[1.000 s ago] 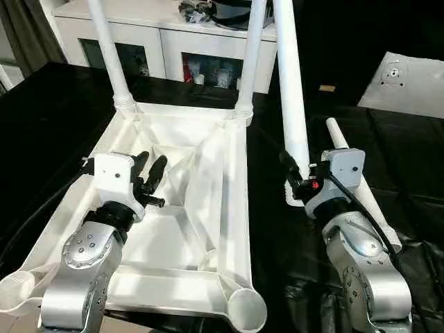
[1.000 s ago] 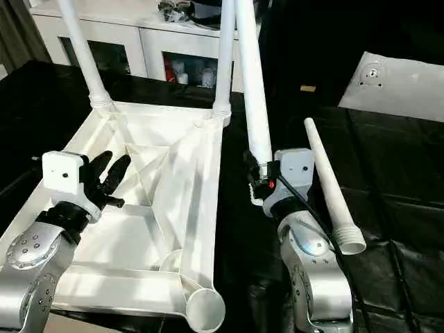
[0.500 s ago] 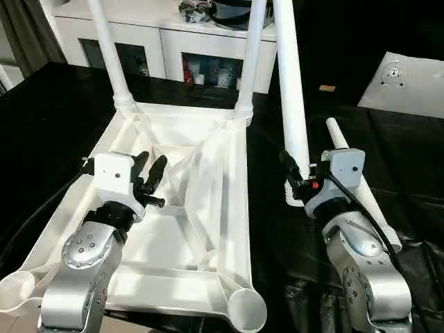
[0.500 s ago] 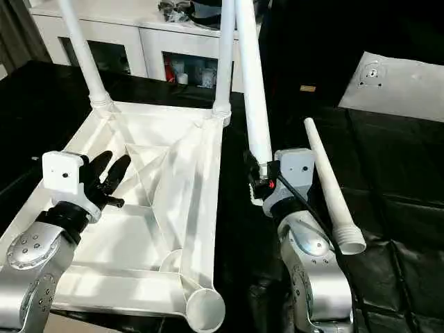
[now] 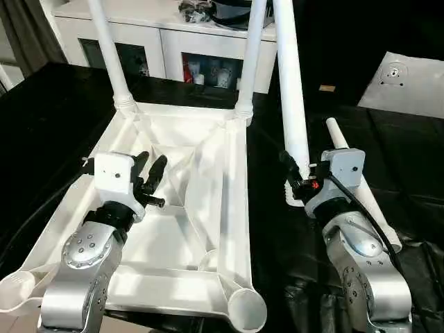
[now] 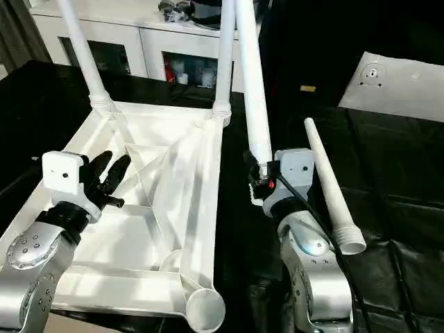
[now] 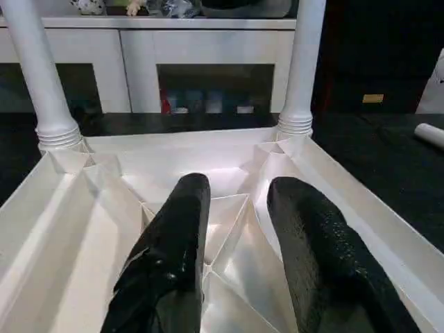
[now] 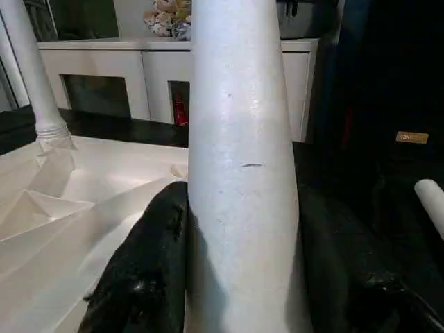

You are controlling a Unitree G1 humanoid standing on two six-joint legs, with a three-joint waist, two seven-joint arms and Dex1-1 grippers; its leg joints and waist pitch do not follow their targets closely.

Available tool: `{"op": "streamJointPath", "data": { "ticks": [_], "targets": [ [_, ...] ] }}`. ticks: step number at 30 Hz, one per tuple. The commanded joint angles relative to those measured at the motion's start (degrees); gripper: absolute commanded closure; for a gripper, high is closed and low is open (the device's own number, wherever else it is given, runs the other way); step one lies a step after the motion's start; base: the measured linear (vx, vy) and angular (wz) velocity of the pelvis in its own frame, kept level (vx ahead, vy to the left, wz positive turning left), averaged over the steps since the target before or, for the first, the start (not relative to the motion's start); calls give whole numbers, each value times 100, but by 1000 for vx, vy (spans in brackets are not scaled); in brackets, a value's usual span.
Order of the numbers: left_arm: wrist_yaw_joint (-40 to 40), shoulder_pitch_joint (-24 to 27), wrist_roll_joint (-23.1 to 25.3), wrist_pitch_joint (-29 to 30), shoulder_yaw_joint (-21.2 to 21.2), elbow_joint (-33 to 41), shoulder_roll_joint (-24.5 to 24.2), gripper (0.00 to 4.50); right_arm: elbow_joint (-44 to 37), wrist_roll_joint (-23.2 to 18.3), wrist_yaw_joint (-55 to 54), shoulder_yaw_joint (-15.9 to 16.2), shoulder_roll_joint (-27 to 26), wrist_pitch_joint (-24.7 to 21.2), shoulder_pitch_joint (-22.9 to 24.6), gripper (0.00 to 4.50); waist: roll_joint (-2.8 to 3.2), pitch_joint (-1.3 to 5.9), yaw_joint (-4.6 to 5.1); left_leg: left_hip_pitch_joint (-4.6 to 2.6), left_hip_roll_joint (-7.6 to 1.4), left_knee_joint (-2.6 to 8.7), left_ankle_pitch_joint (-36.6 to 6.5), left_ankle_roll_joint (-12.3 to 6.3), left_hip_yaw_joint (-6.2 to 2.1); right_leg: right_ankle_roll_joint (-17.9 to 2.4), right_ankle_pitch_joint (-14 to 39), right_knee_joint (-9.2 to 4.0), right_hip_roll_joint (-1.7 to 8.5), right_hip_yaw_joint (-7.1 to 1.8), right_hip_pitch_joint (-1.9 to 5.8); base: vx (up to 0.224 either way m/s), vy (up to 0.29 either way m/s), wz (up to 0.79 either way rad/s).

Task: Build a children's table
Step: Pick table leg

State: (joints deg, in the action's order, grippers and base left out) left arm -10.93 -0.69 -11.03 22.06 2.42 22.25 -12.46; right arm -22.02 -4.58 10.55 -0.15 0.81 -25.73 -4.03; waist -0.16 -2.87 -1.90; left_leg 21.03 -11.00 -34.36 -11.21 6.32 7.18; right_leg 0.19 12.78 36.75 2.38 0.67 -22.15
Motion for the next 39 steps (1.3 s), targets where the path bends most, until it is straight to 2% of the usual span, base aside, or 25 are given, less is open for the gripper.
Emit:
{"op": "streamJointPath", "data": {
  "ticks": [1, 39],
  "targets": [
    [32, -11, 38, -23, 11, 63, 11, 284, -64, 6, 26, -14, 16, 70, -2, 261, 5, 295, -5, 3, -49, 384, -897, 126, 78, -495, 741, -488, 294, -197, 228, 0, 0, 0],
    [32, -11, 38, -23, 11, 63, 11, 284, -64, 6, 26, -14, 16, 70, -2, 261, 5, 293, -4, 0, -48, 387, -937, 129, 78, -497, 783, -492, 293, -197, 223, 0, 0, 0]
  ]
}}
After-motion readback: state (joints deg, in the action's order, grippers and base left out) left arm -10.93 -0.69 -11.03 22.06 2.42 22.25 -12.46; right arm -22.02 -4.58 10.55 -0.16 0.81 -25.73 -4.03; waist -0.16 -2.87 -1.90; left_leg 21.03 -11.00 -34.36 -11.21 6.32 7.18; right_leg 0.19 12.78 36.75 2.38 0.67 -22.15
